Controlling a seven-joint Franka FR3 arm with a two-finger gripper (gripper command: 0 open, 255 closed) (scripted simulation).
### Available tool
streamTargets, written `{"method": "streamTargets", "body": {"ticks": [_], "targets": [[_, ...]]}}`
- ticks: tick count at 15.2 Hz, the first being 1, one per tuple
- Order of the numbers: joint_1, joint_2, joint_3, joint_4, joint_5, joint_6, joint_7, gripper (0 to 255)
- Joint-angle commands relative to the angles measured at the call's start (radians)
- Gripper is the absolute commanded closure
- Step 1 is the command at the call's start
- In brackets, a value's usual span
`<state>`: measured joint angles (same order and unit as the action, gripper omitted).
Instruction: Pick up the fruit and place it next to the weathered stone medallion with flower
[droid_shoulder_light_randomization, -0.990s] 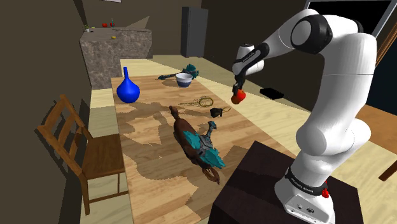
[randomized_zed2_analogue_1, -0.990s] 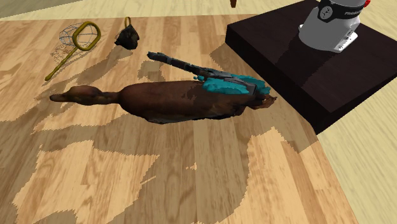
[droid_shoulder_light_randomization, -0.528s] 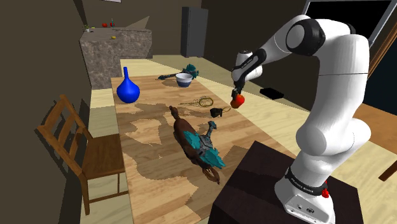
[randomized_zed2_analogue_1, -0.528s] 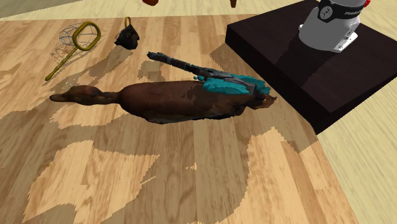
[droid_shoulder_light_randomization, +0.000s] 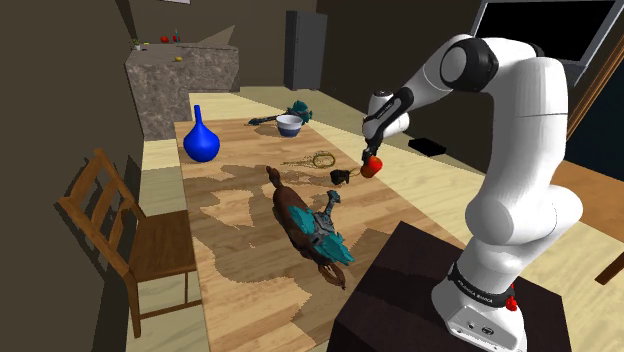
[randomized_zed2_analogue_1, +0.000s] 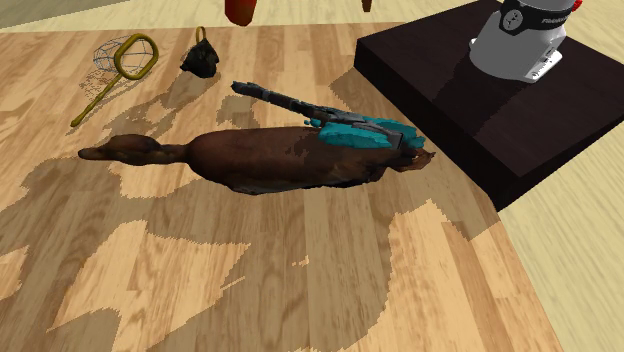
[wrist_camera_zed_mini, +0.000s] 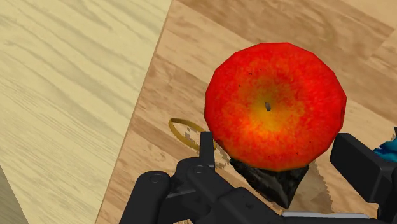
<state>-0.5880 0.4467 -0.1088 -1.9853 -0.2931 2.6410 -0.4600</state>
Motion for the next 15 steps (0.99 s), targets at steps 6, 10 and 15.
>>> {"method": "streamTargets", "body": {"ticks": [6,10,15], "targets": [[0.006,0.071,-0.011,0.002,-0.015,0.07,0.026,255],[0.01,0.116,-0.018,0.008,-0.022,0.107,0.04,255],[0.015,0.167,-0.026,0.02,-0.029,0.146,0.055,255]]}}
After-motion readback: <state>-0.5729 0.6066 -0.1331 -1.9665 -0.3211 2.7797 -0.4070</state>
